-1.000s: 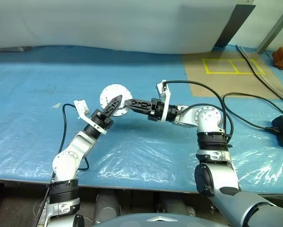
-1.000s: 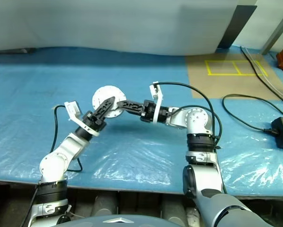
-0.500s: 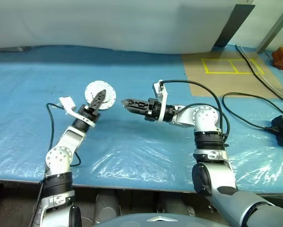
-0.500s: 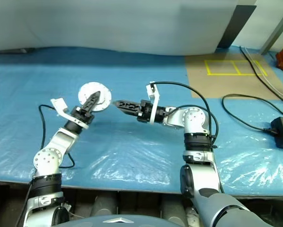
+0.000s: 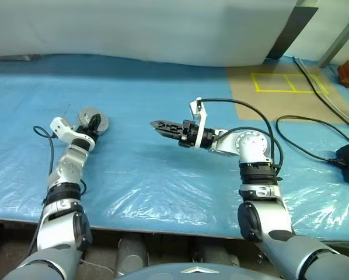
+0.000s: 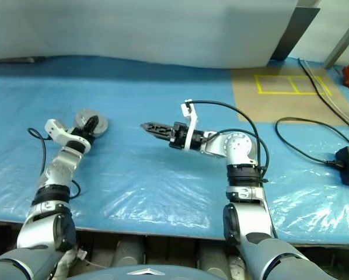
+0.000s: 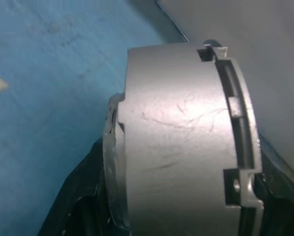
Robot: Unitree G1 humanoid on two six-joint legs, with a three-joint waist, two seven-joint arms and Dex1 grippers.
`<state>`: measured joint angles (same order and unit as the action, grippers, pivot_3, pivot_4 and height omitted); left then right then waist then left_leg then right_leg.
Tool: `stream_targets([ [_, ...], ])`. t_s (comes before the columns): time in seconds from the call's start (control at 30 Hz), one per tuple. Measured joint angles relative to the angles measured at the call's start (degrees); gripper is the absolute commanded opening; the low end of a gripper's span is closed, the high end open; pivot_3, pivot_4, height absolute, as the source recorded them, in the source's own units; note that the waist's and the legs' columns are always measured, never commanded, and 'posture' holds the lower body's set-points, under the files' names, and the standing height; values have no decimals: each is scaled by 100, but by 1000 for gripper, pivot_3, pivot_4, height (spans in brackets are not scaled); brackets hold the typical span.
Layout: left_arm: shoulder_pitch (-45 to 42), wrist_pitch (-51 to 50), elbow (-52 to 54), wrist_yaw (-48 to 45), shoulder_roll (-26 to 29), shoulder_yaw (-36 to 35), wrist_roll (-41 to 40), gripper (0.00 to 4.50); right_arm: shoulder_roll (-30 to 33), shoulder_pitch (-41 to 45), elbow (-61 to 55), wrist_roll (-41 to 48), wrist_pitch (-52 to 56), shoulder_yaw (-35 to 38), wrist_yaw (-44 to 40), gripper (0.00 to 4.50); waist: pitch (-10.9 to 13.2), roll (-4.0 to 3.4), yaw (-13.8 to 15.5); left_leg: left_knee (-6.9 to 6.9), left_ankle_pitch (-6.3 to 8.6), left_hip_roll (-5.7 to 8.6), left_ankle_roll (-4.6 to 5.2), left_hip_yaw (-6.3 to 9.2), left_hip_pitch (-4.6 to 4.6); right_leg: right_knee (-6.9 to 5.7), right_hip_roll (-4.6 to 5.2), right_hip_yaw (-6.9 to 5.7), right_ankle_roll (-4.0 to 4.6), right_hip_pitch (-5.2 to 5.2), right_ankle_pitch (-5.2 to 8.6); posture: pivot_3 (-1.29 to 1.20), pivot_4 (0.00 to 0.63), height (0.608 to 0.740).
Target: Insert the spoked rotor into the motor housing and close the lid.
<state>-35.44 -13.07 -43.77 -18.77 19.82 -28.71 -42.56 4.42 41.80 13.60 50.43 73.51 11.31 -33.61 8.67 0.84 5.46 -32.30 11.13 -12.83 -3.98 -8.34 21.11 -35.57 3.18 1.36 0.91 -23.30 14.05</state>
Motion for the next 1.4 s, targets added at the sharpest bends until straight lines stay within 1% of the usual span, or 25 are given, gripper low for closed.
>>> stream_targets([
  [0.07,-42,91,-137,-67,51,-31,104,2768,9,-39,0,-22,-28,-1,13,3271,0,0,0,2,0,-2,0,0,-1,-1,-1,-1,0,0,0,0,150,740],
  [0.17,-48,158,-246,-137,72,-31,229,3578,-18,-53,-26,-22,-67,-14,18,3315,0,0,1,0,0,-1,0,0,-1,-3,0,-1,0,0,0,0,150,740],
  [0.23,-18,162,-270,-155,76,-41,294,4267,-31,-85,-40,-23,-89,-31,19,3315,0,0,8,-1,0,-2,0,0,0,-6,1,-2,1,0,0,0,150,740],
  [0.27,-19,181,-262,-148,89,-50,326,4467,-47,-102,-39,-27,-110,-39,22,3315,0,0,9,-2,0,-1,0,0,-1,-7,2,-2,1,0,0,0,150,740],
  [0.4,-4,210,-279,35,340,-135,456,4467,-69,-143,-39,-94,-223,-99,21,3315,0,0,-20,-2,0,-3,0,0,-6,-11,1,-1,1,0,0,0,150,740],
  [0.47,69,255,-291,183,563,-280,515,4467,-104,-149,-39,-103,-263,-147,8,3315,1,0,-46,-1,0,-4,0,1,-7,-9,0,-1,1,0,0,0,150,740],
  [0.57,389,303,-249,306,970,-526,558,4467,-129,-150,-24,-142,-372,-222,-15,3315,1,0,-66,4,0,-3,-1,1,0,2,1,-5,1,-1,0,0,150,740],
  [0.73,760,385,-211,388,1412,-766,667,4467,-217,-155,59,-175,-531,-286,-110,3315,1,0,-3,3,0,-4,-1,4,1,0,6,-14,1,1,1,0,150,740],
  [0.83,848,378,120,381,1523,-839,681,4467,-266,-156,161,-193,-628,-317,-190,3315,3,3,28,-4,1,-3,-1,4,3,-3,18,-25,1,9,1,0,150,740],
  [0.9,853,281,637,341,1521,-787,675,4467,-260,-156,215,-230,-719,-333,-268,3315,5,12,40,-11,0,-6,-1,4,7,-5,23,-33,1,12,1,0,150,740],
  [1.03,775,-346,2439,117,1349,-291,429,4467,-226,-128,399,-350,-1006,-404,-497,3315,8,15,34,-18,0,-5,-1,5,14,-7,25,-35,2,12,1,0,150,740],
  [1.13,757,-949,3724,-172,1101,321,95,4467,-218,-6,477,-494,-1418,-428,-676,3315,10,11,2,-15,0,-6,0,3,14,-7,21,-33,3,9,2,0,150,740],
  [1.17,809,-1161,4138,-322,1023,621,3,4467,-201,46,495,-563,-1625,-428,-739,3315,10,11,-15,-14,0,-6,0,0,13,-7,18,-32,4,5,2,0,150,740],
  [1.27,1114,-1495,4819,-783,939,1425,14,4467,-32,98,498,-790,-2148,-472,-936,3315,11,10,-89,-4,0,-7,0,-2,13,-5,11,-29,5,-2,3,0,150,740],
  [1.4,1664,-1489,5060,-1449,884,2446,470,4467,451,-131,248,-1572,-3139,-957,-1227,3315,12,8,-126,1,0,-8,0,-2,17,5,12,-29,5,-2,3,0,150,740],
])
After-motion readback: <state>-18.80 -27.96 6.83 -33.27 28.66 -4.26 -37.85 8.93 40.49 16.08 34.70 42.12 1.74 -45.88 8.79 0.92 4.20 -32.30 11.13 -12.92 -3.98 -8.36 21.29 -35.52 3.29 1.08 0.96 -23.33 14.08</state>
